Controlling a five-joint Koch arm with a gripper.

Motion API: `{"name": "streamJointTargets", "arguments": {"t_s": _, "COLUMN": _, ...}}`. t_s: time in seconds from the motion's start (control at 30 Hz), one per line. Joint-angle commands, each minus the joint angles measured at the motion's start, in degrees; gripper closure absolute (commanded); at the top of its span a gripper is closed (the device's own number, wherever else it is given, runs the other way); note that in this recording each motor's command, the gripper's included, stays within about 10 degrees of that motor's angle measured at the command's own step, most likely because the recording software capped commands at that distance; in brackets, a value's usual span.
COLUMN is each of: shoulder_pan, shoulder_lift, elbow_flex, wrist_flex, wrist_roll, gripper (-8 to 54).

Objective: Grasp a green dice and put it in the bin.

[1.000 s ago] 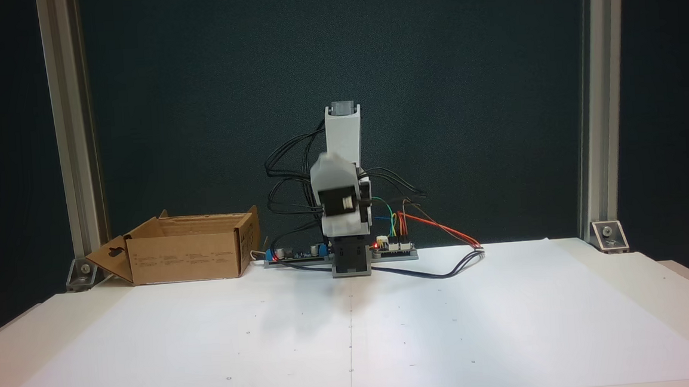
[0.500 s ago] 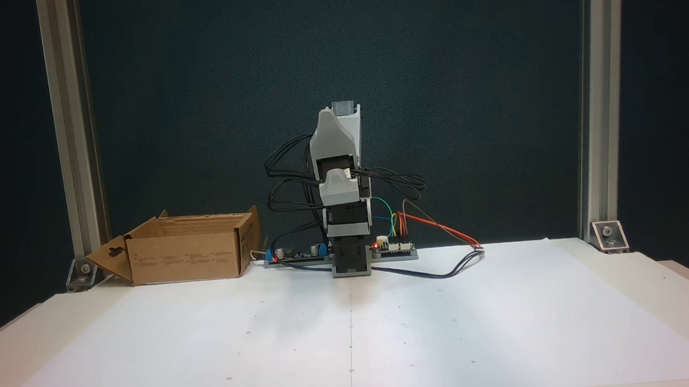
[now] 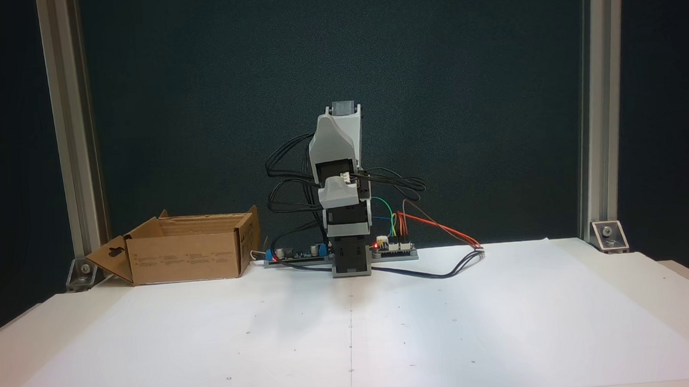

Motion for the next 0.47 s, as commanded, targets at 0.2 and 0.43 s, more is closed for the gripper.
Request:
{"name": "streamJointTargets", "arguments": {"t_s": 0.2, "shoulder_pan": 0.18, "shoulder_lift": 6.06, "elbow_flex": 2.81, "wrist_flex": 3.52, "wrist_roll": 0.44, "gripper": 0.4}}
{"name": "streamJointTargets", "arguments": {"t_s": 0.43, "shoulder_pan": 0.26, "shoulder_lift": 6.06, "elbow_flex": 2.81, "wrist_flex": 5.27, "wrist_roll": 0.44, "gripper": 0.4}}
